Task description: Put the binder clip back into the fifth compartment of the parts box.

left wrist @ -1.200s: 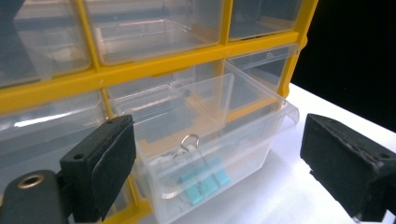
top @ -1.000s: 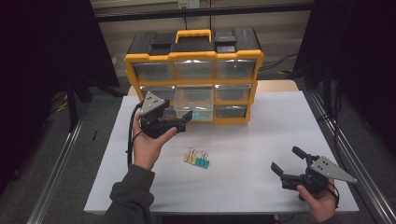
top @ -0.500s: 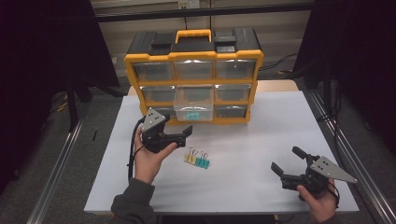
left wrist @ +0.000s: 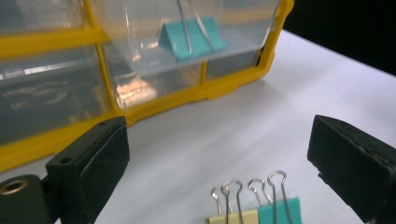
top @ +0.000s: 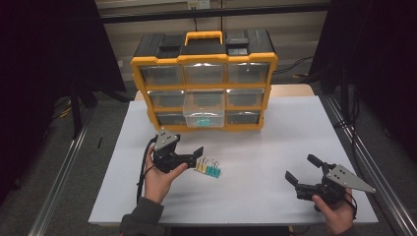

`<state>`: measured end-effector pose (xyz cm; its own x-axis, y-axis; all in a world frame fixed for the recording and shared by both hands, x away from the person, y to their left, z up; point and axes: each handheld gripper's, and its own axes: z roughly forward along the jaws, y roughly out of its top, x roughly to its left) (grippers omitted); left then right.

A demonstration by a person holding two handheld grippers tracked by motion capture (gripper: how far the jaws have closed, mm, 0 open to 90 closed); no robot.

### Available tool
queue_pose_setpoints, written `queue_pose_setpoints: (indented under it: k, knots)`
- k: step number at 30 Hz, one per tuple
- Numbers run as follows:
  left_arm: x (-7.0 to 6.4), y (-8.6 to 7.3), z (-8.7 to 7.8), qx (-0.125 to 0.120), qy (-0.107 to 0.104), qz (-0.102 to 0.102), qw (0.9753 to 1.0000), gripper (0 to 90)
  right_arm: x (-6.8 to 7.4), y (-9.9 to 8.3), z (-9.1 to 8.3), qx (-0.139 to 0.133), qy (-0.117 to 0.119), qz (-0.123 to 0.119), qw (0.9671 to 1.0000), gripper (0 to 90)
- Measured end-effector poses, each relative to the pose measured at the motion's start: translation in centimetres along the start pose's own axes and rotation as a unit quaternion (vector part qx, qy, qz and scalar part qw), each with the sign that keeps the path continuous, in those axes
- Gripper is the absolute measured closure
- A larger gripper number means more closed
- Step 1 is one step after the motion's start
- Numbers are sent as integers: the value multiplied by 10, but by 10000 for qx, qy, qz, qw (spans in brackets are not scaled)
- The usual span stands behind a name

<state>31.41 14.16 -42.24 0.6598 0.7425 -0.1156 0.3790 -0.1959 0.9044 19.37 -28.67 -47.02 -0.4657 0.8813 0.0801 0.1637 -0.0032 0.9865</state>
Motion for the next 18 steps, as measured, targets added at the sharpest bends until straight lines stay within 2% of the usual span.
queue_pose_setpoints:
  k: [2, 6, 13, 18]
  knots:
    - [0, -6, 3, 110, -1, -49, 9999, 58, 0, 0, 0, 2, 3, 1, 10000, 15]
    - [1, -15, 9, 362, 26, -6, 9993, 58, 0, 0, 0, -4, -6, 10, 10000, 16]
    - [0, -29, 16, 760, 83, -35, 9971, 69, 0, 0, 0, 1, -8, -8, 10000, 16]
    - [-3, -35, 21, 921, 121, -85, 9956, 92, 0, 0, 0, 15, -8, 10, 10000, 16]
